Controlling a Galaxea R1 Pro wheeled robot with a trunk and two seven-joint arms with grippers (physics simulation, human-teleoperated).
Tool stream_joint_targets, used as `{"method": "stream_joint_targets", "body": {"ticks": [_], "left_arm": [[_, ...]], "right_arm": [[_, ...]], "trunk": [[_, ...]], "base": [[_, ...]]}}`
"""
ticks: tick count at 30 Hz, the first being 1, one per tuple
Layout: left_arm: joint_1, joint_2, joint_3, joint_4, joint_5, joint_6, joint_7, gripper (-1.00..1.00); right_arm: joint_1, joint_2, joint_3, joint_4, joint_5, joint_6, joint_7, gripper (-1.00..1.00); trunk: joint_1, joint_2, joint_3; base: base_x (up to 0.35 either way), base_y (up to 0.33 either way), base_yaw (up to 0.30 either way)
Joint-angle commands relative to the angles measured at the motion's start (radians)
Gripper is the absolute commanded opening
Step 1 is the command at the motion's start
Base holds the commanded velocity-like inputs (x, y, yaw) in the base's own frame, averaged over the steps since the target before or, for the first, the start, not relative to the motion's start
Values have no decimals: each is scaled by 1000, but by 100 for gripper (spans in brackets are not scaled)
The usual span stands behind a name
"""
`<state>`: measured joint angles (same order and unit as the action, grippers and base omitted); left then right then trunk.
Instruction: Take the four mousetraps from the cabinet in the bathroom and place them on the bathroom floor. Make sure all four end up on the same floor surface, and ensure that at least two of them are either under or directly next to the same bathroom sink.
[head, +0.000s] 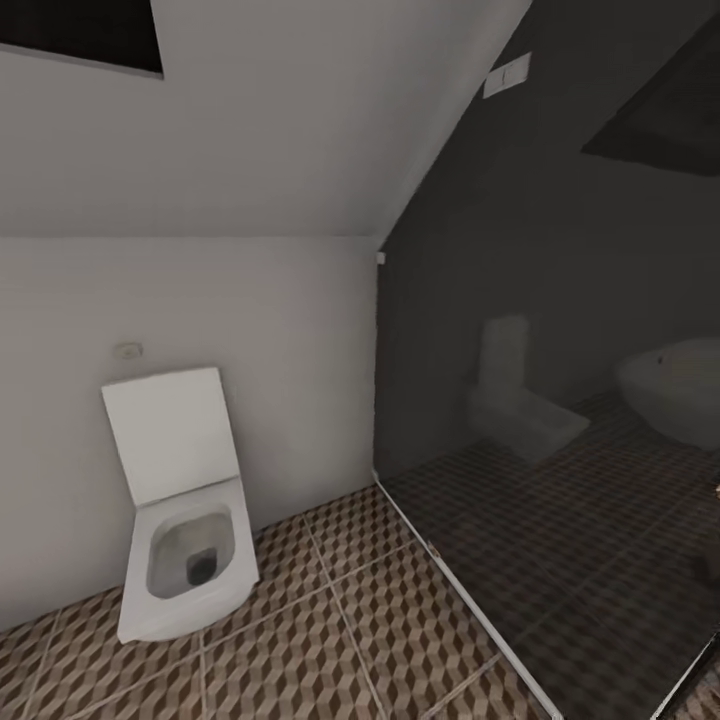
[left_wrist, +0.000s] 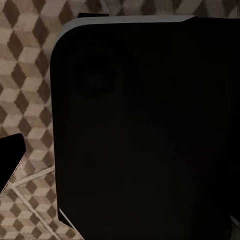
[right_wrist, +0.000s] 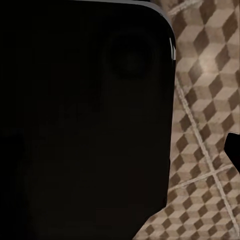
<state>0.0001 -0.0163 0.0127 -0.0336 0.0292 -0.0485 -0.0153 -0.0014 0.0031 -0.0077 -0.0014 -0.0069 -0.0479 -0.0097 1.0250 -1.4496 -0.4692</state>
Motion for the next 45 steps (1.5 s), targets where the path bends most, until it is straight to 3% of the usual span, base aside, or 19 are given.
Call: {"method": "stream_joint_targets", "body": {"ticks": [1,45], "left_arm": [[0,0,1,0,3,-3,-2,100],[0,-1,1,0,3,-3,-2,100]], "right_arm": [[0,0,-1,0,-1,-3,-1,100],[0,0,-1,0,-1,-3,-1,100]], "trunk": [[0,0,-1],[0,0,-1]], "base": [[0,0,-290],[0,0,-290]]}}
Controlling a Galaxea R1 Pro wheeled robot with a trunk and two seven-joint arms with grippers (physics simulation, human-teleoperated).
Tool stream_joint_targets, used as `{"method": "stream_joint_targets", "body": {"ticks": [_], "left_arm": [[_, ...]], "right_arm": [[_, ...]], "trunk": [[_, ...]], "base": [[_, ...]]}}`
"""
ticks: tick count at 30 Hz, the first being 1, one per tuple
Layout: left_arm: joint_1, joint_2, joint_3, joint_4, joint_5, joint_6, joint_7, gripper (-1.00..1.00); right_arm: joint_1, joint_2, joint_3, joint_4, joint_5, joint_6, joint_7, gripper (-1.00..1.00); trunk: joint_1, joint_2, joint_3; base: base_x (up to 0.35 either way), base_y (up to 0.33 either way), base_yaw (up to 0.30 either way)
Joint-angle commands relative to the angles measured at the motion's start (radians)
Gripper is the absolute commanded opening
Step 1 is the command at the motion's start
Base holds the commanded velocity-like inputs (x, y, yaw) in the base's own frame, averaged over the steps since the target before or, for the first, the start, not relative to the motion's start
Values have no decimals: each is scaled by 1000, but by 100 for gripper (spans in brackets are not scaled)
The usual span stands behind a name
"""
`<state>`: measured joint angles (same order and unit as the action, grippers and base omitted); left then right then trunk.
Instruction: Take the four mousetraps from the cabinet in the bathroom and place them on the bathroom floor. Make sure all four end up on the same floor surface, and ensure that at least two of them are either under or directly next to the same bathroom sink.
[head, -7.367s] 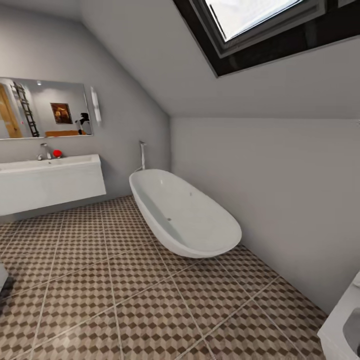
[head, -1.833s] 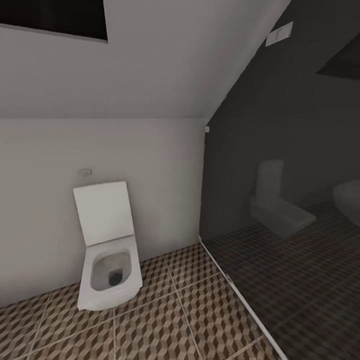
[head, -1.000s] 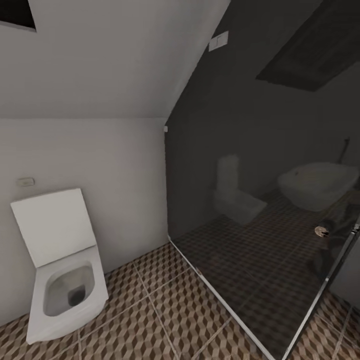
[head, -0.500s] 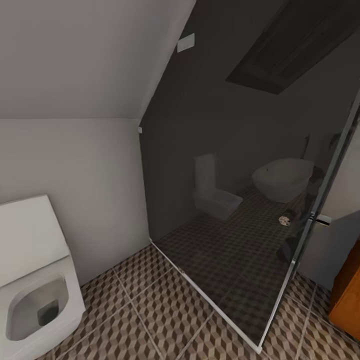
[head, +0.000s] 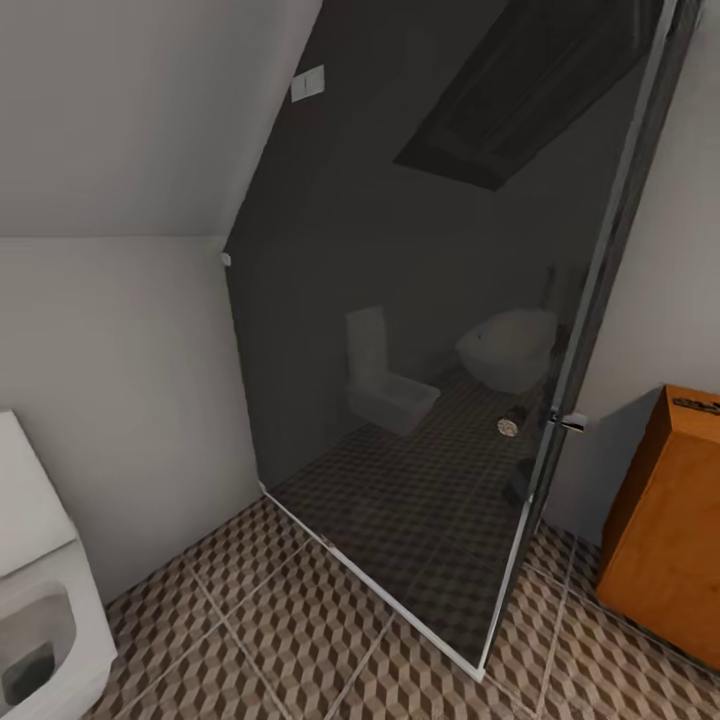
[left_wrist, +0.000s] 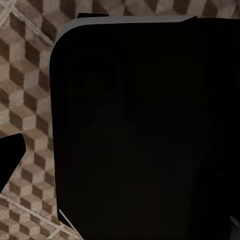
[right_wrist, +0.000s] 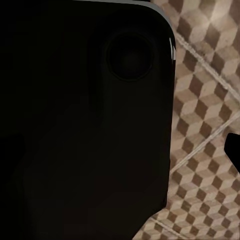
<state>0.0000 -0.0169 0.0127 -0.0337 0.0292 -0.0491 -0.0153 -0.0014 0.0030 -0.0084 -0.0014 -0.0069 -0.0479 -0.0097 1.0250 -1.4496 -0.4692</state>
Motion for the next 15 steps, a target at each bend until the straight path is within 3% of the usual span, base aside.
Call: {"method": "stream_joint_targets", "body": {"ticks": [1,15], "left_arm": [[0,0,1,0,3,-3,-2,100],[0,0,1,0,3,-2,-2,100]], "right_arm": [[0,0,-1,0,-1,-3,-1,100],[0,0,-1,0,-1,-3,-1,100]], "trunk": [[0,0,-1],[0,0,-1]], "base": [[0,0,-290],[0,0,-289]]}}
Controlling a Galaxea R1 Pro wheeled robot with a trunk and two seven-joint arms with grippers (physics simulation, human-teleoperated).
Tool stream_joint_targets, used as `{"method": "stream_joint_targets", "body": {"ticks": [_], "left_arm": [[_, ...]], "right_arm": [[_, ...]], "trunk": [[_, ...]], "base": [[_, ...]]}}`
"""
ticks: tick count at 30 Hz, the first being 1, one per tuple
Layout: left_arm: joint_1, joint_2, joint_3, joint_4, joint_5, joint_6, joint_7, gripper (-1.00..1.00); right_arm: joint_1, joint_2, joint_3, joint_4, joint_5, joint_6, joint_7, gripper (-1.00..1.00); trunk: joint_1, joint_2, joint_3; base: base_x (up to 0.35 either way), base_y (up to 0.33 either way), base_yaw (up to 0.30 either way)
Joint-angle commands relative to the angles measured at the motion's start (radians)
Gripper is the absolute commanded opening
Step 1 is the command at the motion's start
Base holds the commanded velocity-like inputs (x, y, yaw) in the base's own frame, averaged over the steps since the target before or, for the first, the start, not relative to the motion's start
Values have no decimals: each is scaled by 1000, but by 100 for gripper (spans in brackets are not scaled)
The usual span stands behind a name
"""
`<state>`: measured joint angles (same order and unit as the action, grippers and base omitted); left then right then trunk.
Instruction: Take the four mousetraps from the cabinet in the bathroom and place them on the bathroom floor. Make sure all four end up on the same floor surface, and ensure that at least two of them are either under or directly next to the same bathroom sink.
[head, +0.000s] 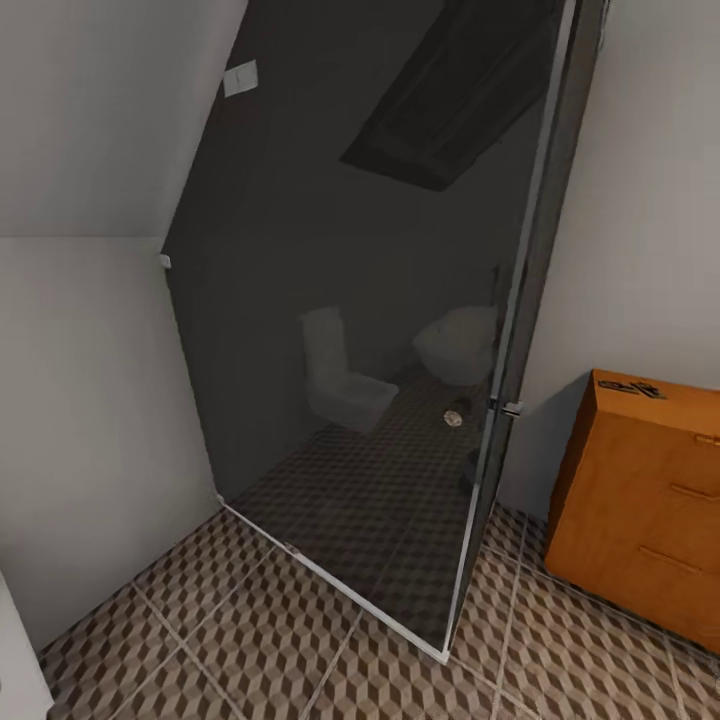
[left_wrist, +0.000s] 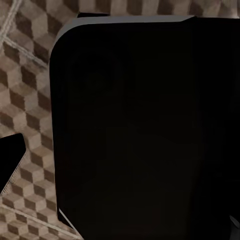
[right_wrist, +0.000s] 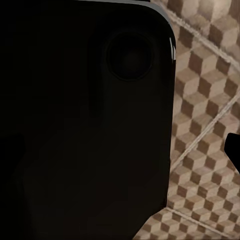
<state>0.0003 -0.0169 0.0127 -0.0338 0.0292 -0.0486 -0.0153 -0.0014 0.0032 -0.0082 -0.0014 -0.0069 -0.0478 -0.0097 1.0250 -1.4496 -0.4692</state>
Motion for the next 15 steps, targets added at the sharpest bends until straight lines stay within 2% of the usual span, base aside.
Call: {"method": "stream_joint_targets", "body": {"ticks": [1,15], "left_arm": [[0,0,1,0,3,-3,-2,100],[0,0,1,0,3,-3,-2,100]], "right_arm": [[0,0,-1,0,-1,-3,-1,100],[0,0,0,0,-1,-3,-1,100]], "trunk": [[0,0,-1],[0,0,-1]], "base": [[0,0,-289],[0,0,-289]]}}
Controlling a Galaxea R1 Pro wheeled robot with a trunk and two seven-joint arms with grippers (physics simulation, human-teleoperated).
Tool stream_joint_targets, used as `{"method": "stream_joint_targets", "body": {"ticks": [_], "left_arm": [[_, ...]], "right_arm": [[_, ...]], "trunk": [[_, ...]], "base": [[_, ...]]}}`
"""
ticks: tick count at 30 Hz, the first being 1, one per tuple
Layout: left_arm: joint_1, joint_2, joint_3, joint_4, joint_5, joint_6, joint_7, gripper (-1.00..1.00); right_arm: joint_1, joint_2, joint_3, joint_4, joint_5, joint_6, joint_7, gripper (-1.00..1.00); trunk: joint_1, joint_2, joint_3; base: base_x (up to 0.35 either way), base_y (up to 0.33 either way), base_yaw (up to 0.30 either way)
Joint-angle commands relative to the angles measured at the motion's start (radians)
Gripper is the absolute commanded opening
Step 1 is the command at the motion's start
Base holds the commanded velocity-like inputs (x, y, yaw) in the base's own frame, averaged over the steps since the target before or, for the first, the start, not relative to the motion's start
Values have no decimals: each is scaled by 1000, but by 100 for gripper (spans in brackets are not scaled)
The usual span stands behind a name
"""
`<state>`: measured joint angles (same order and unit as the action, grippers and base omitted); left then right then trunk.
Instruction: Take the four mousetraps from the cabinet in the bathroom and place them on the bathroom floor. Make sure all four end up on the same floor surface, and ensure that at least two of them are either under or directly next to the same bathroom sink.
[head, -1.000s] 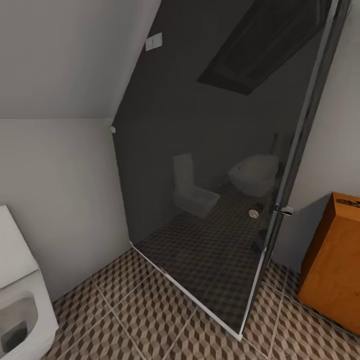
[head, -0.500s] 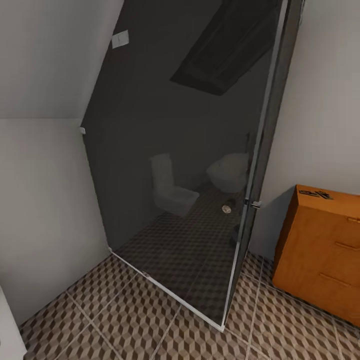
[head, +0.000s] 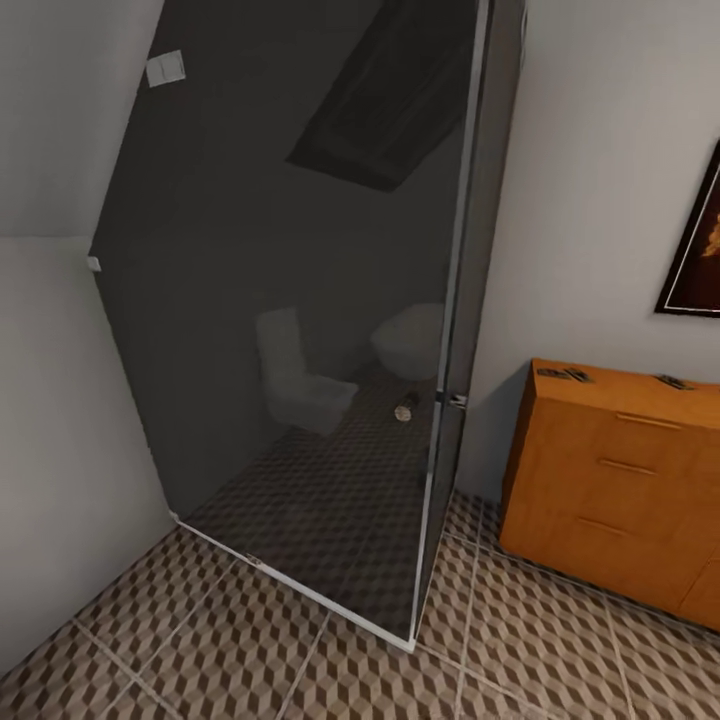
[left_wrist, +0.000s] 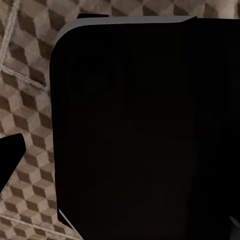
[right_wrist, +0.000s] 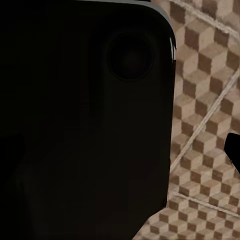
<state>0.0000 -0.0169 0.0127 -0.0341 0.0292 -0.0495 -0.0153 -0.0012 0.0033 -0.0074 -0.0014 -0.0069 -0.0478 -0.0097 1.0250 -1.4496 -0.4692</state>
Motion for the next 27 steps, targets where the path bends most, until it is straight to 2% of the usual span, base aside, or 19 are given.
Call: {"method": "stream_joint_targets", "body": {"ticks": [1,27], "left_arm": [[0,0,1,0,3,-3,-2,100],[0,0,1,-1,2,-3,-2,100]], "right_arm": [[0,0,-1,0,-1,-3,-1,100],[0,0,-2,0,-1,-3,-1,100]], "trunk": [[0,0,-1],[0,0,-1]], "base": [[0,0,-290],[0,0,-289]]}}
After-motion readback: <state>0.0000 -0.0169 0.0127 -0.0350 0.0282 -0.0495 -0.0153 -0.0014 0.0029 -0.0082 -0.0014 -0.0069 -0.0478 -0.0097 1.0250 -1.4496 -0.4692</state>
